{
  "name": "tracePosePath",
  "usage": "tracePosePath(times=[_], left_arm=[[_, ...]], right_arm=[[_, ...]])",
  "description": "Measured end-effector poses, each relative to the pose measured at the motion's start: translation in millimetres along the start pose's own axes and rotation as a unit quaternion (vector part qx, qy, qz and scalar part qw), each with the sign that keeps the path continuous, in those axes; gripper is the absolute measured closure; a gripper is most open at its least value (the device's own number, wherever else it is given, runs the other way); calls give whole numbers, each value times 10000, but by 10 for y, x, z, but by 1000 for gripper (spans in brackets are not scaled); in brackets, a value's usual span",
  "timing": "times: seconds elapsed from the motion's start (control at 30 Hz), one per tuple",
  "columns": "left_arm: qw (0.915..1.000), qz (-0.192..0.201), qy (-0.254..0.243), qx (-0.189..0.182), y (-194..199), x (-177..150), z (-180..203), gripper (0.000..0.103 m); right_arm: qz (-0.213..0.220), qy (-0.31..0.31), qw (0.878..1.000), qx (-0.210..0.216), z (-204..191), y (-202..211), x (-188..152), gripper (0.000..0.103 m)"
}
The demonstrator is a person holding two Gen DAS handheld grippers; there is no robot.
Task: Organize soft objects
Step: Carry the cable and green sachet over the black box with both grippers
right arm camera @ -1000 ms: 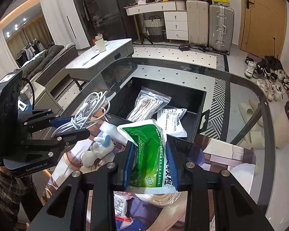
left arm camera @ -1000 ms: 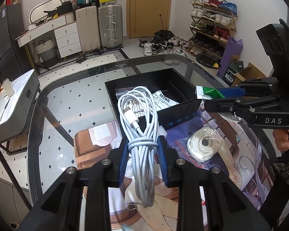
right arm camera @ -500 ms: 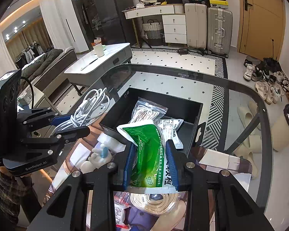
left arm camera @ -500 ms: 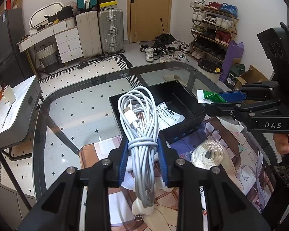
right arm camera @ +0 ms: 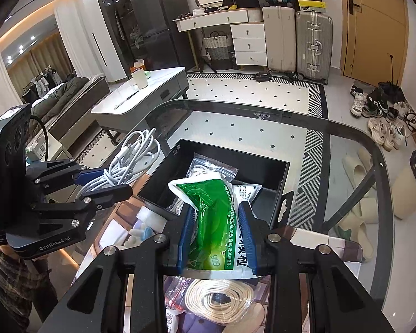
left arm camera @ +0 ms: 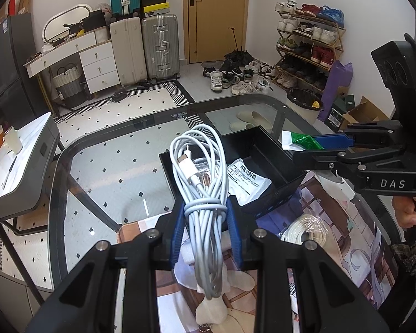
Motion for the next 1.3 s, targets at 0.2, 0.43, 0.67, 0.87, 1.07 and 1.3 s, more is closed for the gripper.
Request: tracePosePath(times=[0.2, 0.43, 0.67, 0.87, 1.07, 1.3], left_arm=[[10000, 8, 9, 0, -35, 78, -16, 76], [10000, 20, 2, -11, -113, 222, -31, 76], [10000, 12, -5, -21, -202, 318, -27, 76], [10000, -9, -5, -33, -287, 368, -23, 76], [10000, -32, 21, -85, -363, 360, -46, 76], [9998, -97, 31, -145, -471, 363, -55, 76]], right_arm=[[23, -28, 10000, 6, 43, -26, 80, 70], [39, -63, 10000, 15, 83, -55, 158, 70], [43, -127, 9999, 43, 138, -110, 219, 70], [36, -151, 9999, 40, 150, -153, 243, 70], [13, -165, 9999, 46, 156, -213, 255, 70], [-45, -182, 9998, 73, 164, -328, 292, 70]])
Point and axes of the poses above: each gripper's, at about its wrist camera, not at the fingertips, and y roughly against the way its jaws point, z to its right, x to its top, the point moved 7 cm from there along -y, roughly the way its jaws point, and after that the axes turned 6 degrees about -z, right-handed, at the moved point
